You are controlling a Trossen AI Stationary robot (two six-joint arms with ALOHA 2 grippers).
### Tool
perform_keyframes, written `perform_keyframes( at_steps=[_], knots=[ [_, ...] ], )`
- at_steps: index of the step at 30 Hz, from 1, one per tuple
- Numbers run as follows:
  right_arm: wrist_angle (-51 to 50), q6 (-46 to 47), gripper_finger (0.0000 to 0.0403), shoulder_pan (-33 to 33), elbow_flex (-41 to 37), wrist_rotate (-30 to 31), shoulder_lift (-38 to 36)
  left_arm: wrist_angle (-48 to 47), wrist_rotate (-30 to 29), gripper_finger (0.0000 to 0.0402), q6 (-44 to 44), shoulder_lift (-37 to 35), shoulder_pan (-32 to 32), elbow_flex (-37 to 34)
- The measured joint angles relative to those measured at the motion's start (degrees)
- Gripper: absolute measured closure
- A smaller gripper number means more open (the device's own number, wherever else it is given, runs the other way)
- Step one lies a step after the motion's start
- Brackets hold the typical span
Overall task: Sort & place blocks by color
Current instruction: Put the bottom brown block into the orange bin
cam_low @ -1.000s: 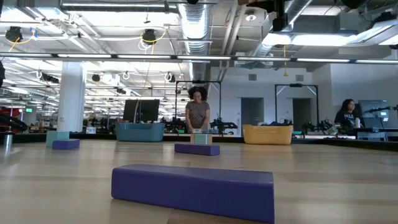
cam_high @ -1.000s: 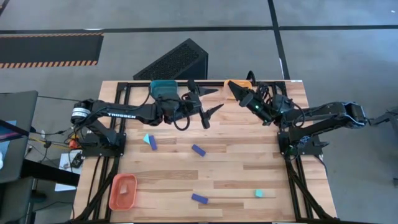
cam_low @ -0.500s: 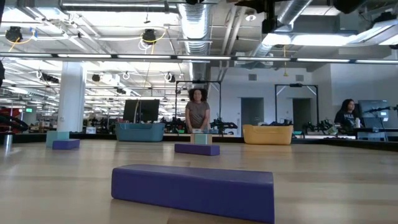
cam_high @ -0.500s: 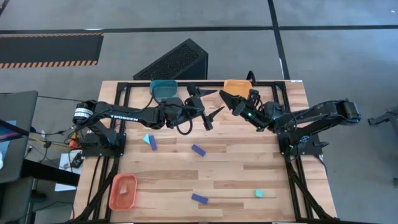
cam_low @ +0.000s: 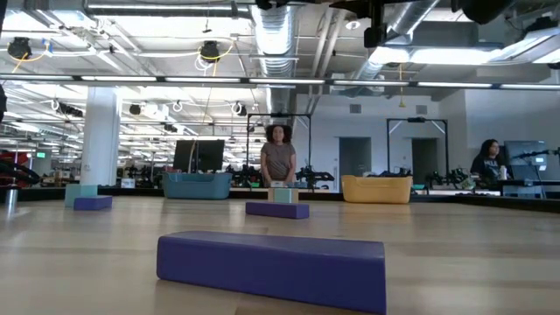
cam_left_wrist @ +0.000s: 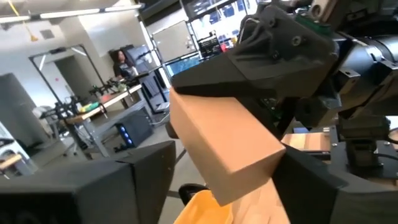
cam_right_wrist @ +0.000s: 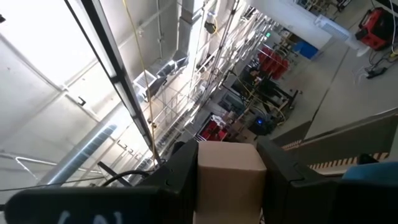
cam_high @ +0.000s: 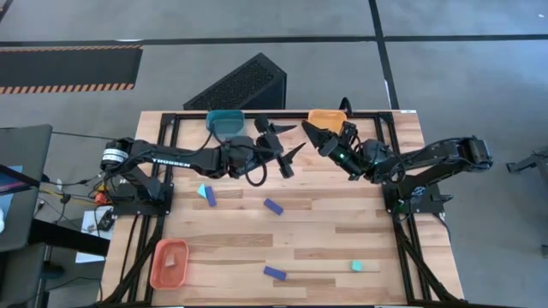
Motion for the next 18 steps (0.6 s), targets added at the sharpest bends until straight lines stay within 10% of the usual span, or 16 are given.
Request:
perform_keyframes(
  at_steps=[11, 18],
  knots=[
    [0.3, -0.2, 0.0265, -0.1, 0.1, 0.7, -0.2, 2.1, -1.2, 0.0294, 3.0, 0.0, 1.0, -0.1],
    [-1.2, -3.0, 0.0197, -1.0, -0.2, -1.5, 0.2, 2.8, -1.9, 0.0297, 4.7, -0.2, 2.0, 0.0]
  ],
)
